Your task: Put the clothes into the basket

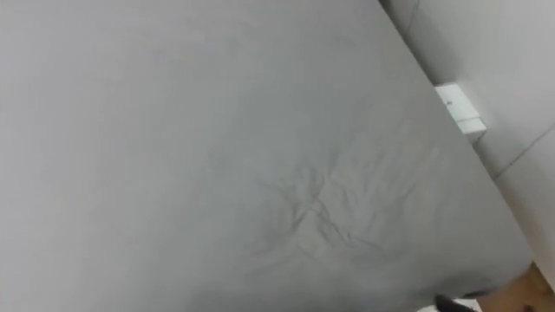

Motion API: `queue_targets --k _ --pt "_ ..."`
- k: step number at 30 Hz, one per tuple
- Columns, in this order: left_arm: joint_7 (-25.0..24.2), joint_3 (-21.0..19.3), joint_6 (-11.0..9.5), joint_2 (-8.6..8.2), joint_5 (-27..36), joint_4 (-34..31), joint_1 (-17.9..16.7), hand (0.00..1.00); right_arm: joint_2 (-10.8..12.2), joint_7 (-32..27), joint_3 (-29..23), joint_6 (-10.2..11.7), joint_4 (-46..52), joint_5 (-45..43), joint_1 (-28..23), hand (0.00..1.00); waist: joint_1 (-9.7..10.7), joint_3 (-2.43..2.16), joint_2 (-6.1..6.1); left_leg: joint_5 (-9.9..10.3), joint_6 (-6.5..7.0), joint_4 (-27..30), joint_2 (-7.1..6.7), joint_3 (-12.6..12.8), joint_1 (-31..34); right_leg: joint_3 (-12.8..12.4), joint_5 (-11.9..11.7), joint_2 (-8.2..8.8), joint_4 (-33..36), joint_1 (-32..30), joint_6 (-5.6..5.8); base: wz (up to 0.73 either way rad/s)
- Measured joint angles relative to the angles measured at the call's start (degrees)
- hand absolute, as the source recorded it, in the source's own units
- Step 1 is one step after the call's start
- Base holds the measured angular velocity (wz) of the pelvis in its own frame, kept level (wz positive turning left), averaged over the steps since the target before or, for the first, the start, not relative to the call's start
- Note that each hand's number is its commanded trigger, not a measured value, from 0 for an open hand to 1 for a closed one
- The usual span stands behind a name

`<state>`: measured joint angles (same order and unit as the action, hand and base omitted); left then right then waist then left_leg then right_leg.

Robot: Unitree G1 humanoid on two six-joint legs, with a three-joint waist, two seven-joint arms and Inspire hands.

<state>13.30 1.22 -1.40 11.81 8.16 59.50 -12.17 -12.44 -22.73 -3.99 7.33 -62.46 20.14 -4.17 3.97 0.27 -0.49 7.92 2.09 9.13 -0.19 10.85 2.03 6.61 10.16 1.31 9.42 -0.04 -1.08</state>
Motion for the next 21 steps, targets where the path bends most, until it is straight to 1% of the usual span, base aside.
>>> queue_targets --k 1,2,5,7,8,10,12,14,16,21 --pt "0.03 -0.15 -0.25 -0.47 -0.47 0.0 0.04 0.0 0.72 1.13 0.9 -0.39 -1.57 -0.86 -0.16 0.0 -0.09 0.0 -0.01 0.0 0.0 -0.06 -0.49 -0.42 -0.19 0.78 0.12 0.21 -0.07 0.49 0.02 0.31" --pt "0.03 -1.22 -0.41 -1.09 -1.22 0.01 0.11 0.0 1.42 2.35 1.17 -1.13 -2.54 -2.11 -0.45 0.0 -0.32 0.01 -0.01 0.0 0.0 -0.24 -0.58 -0.7 -0.42 1.56 0.18 0.35 -0.41 0.99 0.07 0.23" --pt "0.02 -3.34 -0.46 -2.15 -3.75 -0.02 0.26 0.0 2.05 4.92 2.87 -1.91 -3.71 -4.36 -1.84 0.0 -1.26 0.01 -0.14 0.03 0.05 -0.54 -0.6 -1.31 -1.13 2.34 0.26 0.55 -0.82 2.18 0.17 0.13" --pt "0.06 -3.48 -0.52 -2.34 -5.55 -0.34 0.36 0.0 2.19 7.47 4.02 -2.95 -4.28 -6.23 -2.03 0.0 -1.88 0.04 -0.2 0.05 0.07 -0.67 -0.82 -1.69 -1.16 2.3 0.41 0.62 -0.87 2.29 0.24 0.07" --pt "0.1 -3.48 -0.52 -2.34 -6.17 -0.5 0.36 0.0 2.27 7.9 4.4 -3.17 -4.31 -7.03 -2.04 0.0 -2.09 0.04 -0.22 0.06 0.08 -0.66 -1.11 -1.71 -1.17 2.43 0.42 0.61 -0.89 2.35 0.24 0.06" --pt "0.34 -3.35 -0.52 -2.43 -7.32 -0.82 0.45 0.0 3.07 9.17 5.55 -3.21 -4.79 -9.86 -2.12 0.0 -2.32 0.16 -0.42 0.08 0.09 -0.66 -1.46 -2.82 -1.44 2.96 0.83 0.75 -1.0 3.07 0.35 0.2" --pt "0.34 -3.3 -0.64 -2.63 -7.93 -0.87 0.52 0.0 3.58 9.24 6.11 -3.75 -5.95 -11.01 -1.7 0.0 -2.91 0.14 -0.49 0.18 0.13 -0.66 -1.54 -3.12 -1.49 3.02 1.03 0.81 -0.91 3.18 0.36 0.12" --pt "0.34 -3.35 -0.63 -2.97 -8.84 -0.84 0.49 0.0 3.59 9.76 6.58 -3.86 -6.46 -11.79 -1.49 0.0 -2.95 0.18 -0.34 0.21 0.17 -0.66 -1.6 -3.21 -1.44 3.1 1.06 0.86 -0.95 3.2 0.39 0.02" --pt "0.3 -3.38 -0.62 -3.58 -10.84 -0.81 0.49 0.0 3.65 11.01 6.65 -4.59 -6.46 -12.97 -1.49 0.0 -2.93 0.18 -0.16 0.22 0.19 -0.66 -1.67 -3.34 -1.41 3.3 1.13 0.96 -0.92 3.23 0.43 0.02" --pt "-0.24 -3.34 -0.61 -4.59 -11.67 -0.45 0.54 0.0 3.99 12.55 7.4 -5.39 -6.46 -13.79 -1.39 0.0 -3.23 0.27 0.38 0.24 0.21 -0.66 -1.73 -3.52 -1.41 3.57 1.25 1.1 -0.88 3.26 0.55 0.02"
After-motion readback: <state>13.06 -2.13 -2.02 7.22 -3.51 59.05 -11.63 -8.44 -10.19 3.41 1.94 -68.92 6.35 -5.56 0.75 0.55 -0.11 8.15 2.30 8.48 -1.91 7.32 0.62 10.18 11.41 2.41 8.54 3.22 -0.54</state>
